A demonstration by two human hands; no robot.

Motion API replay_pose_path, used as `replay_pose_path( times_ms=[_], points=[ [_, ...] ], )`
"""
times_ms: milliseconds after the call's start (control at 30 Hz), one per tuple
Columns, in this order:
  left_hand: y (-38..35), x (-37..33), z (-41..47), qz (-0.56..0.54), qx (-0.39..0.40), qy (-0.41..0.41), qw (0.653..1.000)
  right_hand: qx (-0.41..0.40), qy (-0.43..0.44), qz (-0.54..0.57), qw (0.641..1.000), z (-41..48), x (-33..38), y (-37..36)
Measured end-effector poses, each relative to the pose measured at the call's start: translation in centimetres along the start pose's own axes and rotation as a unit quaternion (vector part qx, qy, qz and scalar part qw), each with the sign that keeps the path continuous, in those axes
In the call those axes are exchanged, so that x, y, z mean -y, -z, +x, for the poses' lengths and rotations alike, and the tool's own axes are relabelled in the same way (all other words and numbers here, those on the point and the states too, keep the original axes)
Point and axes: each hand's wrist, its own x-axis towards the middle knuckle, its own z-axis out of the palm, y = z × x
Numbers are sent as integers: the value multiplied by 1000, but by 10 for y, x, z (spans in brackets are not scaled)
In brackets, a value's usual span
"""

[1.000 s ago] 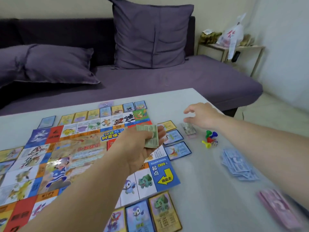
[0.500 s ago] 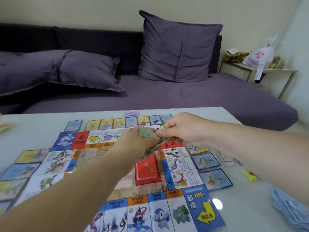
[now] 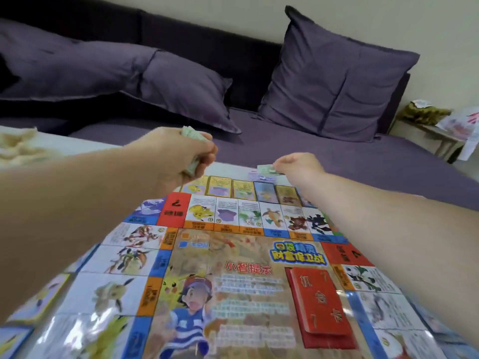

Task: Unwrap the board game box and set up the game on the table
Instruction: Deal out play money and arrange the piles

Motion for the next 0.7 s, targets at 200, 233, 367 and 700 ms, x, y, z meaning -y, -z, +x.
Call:
replay_pose_path(
  times_ms=[200,233,367,700],
  points=[
    [14,-2,15,49,22,0,999,-11,12,-136,991,41,-7,-28],
    [15,-2,15,45,27,9,999,-9,0,-165,986,41,-7,-27],
    [13,-1,3,34,61,39,997,-19,6,-178,984,27,3,-14],
    [31,-17,-74,26,28,1,999,241,124,-10,962,-118,103,7]
  ],
)
